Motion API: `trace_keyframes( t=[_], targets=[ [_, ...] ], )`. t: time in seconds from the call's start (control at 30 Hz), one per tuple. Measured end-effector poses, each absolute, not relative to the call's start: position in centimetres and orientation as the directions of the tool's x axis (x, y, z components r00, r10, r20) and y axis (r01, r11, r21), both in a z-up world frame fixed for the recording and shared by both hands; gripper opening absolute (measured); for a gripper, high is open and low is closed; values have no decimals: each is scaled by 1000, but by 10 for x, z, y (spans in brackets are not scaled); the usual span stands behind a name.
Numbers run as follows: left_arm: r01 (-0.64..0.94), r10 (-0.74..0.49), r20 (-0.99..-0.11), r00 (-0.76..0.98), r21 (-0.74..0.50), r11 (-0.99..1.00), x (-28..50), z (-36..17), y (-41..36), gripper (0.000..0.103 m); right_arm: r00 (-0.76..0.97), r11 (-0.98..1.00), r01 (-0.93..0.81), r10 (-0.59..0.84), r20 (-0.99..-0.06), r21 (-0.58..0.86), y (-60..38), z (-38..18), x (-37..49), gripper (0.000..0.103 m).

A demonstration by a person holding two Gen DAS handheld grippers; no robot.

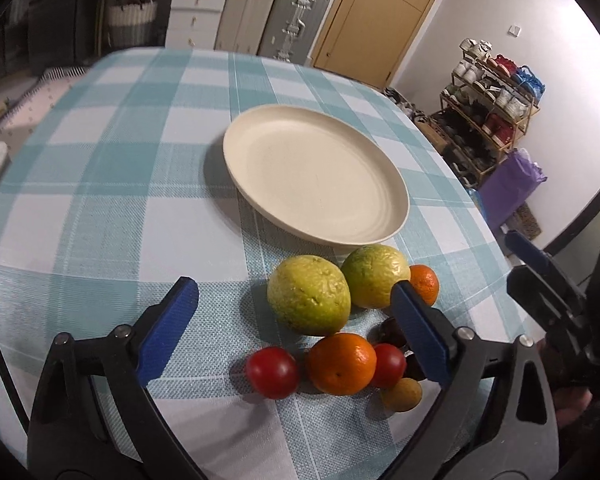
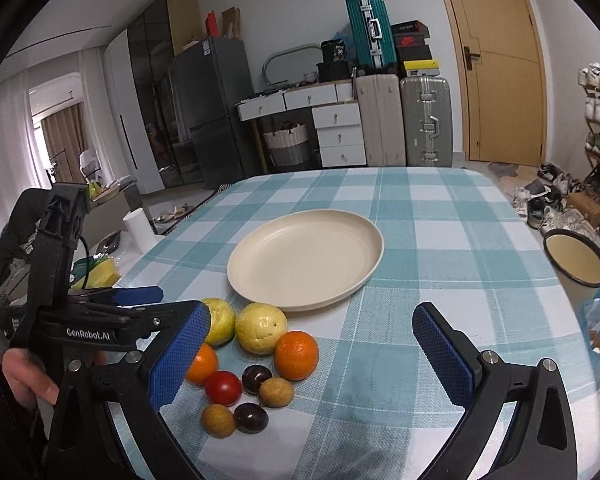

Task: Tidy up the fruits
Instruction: 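Grasp the yellow-green citrus with the left tool while the right tool grasps the other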

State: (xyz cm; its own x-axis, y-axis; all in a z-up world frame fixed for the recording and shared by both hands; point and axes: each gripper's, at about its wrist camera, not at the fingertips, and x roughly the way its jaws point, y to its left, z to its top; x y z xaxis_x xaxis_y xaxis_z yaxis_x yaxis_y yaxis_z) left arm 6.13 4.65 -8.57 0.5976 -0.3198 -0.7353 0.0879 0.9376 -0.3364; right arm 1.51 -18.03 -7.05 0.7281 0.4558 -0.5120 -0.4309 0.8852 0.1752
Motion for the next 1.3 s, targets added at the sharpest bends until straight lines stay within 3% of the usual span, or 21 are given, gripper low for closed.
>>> trace_keyframes(
  t=[0.13, 0.37, 0.97, 1.3],
  targets=[
    [96, -401, -734, 547, -421, 902, 72, -100, 55, 81, 709, 879, -437, 467, -528, 190, -179, -78, 26, 103],
    [124, -546, -695, 468, -560, 819, 95, -120, 64, 47, 684, 875, -434, 474, -555, 213, -180, -90, 43, 103],
    [150, -626, -642, 443, -635, 758, 118, -130, 76, 46, 601, 832, -503, 532, -596, 236, -158, -97, 56, 103],
    [149, -654, -599, 462, -675, 723, 111, -123, 92, 46, 520, 831, -515, 498, -694, 210, -127, -105, 75, 103]
  ],
)
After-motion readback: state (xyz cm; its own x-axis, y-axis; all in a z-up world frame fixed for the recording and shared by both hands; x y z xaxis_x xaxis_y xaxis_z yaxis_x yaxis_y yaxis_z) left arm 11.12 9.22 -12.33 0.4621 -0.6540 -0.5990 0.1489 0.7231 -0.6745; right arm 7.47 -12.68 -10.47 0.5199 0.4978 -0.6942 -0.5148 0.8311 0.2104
